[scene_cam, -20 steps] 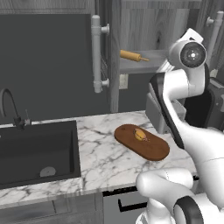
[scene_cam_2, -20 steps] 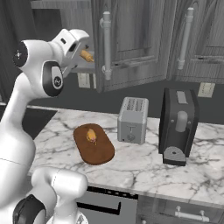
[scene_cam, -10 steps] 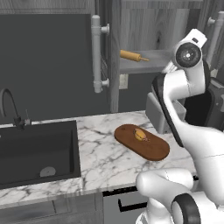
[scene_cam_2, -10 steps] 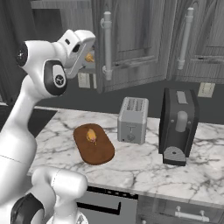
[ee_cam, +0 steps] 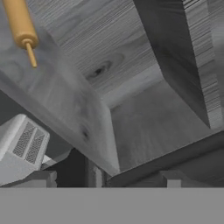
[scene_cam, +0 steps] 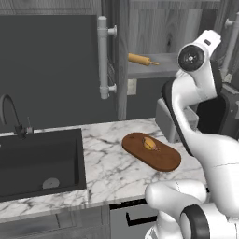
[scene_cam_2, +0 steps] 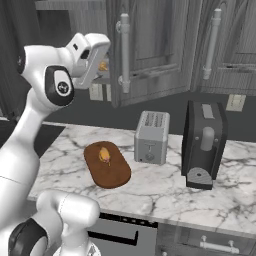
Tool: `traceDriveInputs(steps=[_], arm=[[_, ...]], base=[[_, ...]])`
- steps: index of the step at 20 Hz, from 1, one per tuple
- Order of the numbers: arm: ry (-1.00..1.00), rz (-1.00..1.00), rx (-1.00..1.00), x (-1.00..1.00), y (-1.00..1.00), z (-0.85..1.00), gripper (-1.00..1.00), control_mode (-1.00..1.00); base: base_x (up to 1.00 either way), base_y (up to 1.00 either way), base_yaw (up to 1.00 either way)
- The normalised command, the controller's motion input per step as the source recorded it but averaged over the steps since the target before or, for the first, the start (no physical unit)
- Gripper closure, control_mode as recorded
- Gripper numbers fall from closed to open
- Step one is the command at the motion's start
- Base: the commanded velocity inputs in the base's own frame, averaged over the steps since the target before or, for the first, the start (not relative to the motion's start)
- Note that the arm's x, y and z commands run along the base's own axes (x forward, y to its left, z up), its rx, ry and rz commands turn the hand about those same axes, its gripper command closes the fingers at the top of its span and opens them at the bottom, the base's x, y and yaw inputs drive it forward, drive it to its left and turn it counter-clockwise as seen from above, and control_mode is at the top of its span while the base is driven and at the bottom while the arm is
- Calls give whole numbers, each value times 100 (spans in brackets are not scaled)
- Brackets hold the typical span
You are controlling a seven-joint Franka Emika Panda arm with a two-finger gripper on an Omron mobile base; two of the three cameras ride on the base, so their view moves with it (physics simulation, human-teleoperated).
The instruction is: Open the cabinet, retrieve the rolling pin, and place it next to the meat on the cutting board to prepare for tenderizing.
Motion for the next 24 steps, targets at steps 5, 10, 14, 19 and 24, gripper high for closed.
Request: traceDriveInputs(steps=[5,10,14,19,24], arm=[[2,-10,0,-7,-54,-1,-100,-100],[1,-10,0,-16,-61,-6,-100,-100],[0,-9,3,-32,-68,-14,-100,-100],[0,-8,7,-50,-81,-30,-100,-100],[0,-7,9,-51,-85,-32,-100,-100]], base=[[0,0,0],[0,0,0],[0,0,0],[0,0,0],[0,0,0]])
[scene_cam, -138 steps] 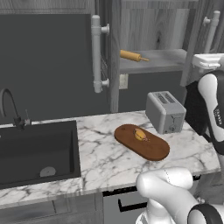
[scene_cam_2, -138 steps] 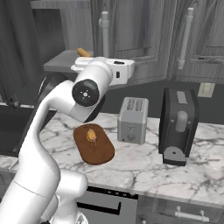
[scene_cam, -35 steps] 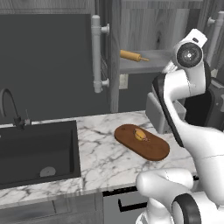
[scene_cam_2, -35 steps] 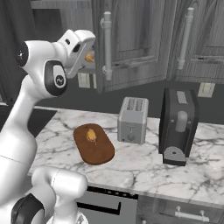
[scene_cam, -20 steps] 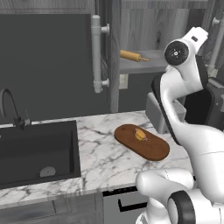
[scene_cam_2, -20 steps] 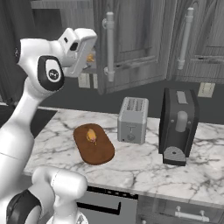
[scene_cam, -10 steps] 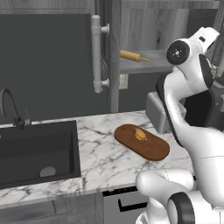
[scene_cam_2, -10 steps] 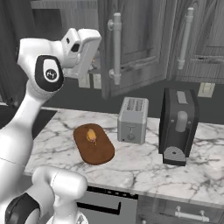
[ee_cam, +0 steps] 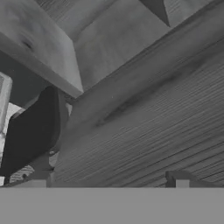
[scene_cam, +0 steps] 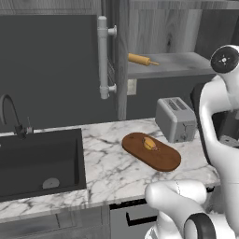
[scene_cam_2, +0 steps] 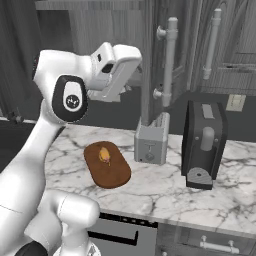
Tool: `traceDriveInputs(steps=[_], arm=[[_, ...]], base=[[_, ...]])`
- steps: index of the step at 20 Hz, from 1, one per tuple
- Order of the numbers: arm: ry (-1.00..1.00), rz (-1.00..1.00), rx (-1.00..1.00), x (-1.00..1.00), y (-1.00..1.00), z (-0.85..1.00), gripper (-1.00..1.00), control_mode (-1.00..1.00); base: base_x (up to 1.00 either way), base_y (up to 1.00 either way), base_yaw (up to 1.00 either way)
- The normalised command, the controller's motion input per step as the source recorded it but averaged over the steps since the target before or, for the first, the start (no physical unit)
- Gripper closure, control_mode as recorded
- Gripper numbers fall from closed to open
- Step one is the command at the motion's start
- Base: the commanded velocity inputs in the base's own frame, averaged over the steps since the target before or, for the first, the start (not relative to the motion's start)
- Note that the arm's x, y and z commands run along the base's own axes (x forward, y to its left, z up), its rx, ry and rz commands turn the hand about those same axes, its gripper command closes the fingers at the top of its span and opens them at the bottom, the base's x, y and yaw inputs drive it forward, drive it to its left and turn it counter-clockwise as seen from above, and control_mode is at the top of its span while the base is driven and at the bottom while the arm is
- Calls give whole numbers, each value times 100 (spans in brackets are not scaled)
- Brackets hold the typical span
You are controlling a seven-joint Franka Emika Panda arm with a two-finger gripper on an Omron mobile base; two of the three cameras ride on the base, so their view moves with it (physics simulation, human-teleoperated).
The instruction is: Open the cabinet, retrieve the rolling pin, and place it next to the meat on the cutting board to prepare for tenderizing.
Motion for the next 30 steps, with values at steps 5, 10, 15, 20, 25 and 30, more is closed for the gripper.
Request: traceDriveInputs(steps=[5,10,15,20,25,30], arm=[[0,-5,6,-26,-79,-22,-100,-100],[0,-2,4,-1,-67,-6,-100,-100],[0,0,3,8,-64,0,-100,-100],[-1,0,1,-4,-33,0,-100,-100],[-5,5,0,-35,35,0,-100,-100],[-8,8,0,-30,68,0,-100,-100]], base=[[0,0,0],[0,0,0],[0,0,0],[0,0,0],[0,0,0],[0,0,0]])
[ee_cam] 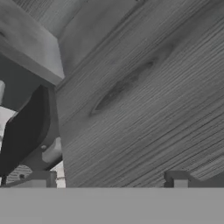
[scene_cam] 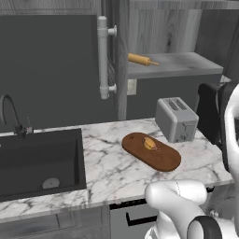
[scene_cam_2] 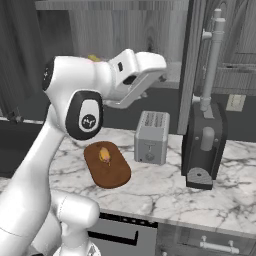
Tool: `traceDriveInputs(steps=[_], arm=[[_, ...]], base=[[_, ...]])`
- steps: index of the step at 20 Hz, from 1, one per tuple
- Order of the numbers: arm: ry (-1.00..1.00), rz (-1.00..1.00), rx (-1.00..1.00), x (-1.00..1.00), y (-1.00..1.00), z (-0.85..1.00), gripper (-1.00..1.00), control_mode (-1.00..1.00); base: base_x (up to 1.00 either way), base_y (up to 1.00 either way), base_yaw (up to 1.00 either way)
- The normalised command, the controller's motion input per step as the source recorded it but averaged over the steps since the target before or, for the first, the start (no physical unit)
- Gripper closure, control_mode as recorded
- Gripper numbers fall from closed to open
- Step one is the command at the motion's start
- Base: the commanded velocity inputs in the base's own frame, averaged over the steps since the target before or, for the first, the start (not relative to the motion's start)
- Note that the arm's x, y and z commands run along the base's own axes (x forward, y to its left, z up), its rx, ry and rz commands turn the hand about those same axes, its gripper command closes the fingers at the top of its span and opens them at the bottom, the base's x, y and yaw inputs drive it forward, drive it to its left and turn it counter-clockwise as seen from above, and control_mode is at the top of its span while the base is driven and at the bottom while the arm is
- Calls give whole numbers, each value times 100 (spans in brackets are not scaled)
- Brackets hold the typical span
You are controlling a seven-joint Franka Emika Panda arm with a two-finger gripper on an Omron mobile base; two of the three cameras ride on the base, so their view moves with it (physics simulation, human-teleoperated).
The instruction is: Open the cabinet, retrieve the rolling pin, and place it next to the meat on the cutting board to prepare for tenderizing.
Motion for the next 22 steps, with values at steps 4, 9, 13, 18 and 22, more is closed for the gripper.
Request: traceDriveInputs(steps=[4,9,13,18,22], arm=[[-8,8,1,-20,64,0,-100,-100],[-6,7,3,-2,51,0,-100,-100],[-1,8,9,0,51,2,-100,-100],[0,12,23,0,42,25,-100,-100],[6,21,28,1,50,26,-100,-100]], base=[[0,0,0],[0,0,0],[0,0,0],[0,0,0],[0,0,0]])
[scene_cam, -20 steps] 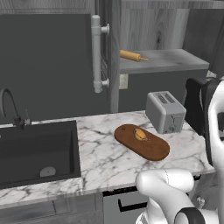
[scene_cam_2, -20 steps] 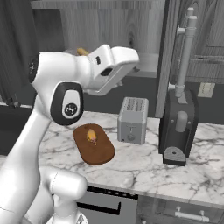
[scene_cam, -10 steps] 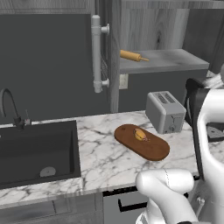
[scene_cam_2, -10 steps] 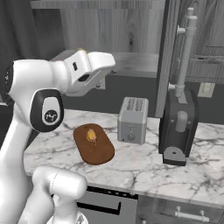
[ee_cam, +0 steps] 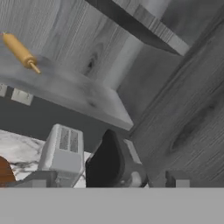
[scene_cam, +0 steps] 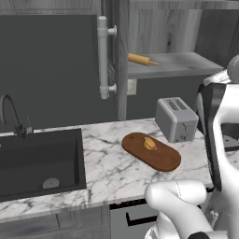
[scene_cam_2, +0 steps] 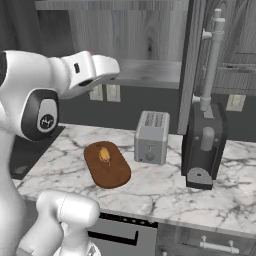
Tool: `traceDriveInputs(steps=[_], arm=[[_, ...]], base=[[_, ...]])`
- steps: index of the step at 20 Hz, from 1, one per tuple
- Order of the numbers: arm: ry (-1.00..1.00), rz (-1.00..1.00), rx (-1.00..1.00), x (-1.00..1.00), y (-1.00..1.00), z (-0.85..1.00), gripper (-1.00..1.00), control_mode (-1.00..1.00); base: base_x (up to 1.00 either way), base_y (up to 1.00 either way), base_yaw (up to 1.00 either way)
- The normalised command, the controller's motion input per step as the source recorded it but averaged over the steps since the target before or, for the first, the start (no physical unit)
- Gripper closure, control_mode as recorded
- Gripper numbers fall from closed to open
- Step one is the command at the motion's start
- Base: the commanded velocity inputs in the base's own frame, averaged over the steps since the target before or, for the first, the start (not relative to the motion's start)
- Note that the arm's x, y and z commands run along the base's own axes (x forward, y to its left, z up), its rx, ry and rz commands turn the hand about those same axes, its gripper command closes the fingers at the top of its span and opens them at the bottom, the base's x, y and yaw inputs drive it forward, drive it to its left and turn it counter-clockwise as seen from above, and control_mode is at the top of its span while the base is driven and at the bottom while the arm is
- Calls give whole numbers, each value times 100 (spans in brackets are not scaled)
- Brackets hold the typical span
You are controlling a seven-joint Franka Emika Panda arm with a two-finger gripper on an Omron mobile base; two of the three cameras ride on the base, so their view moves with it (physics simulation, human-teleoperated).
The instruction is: Open the cabinet, retrieve the rolling pin, and place it next to the meat on the cutting board to prepare for tenderizing.
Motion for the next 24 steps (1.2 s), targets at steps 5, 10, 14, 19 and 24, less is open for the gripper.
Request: traceDriveInputs(steps=[5,10,14,19,24], arm=[[6,25,27,0,53,8,-100,-100],[3,21,17,8,53,0,-100,-100],[0,13,6,10,40,-3,-100,-100],[0,10,3,11,34,-4,-100,-100],[1,7,1,26,29,-8,-100,-100]], base=[[0,0,0],[0,0,0],[0,0,0],[0,0,0],[0,0,0]])
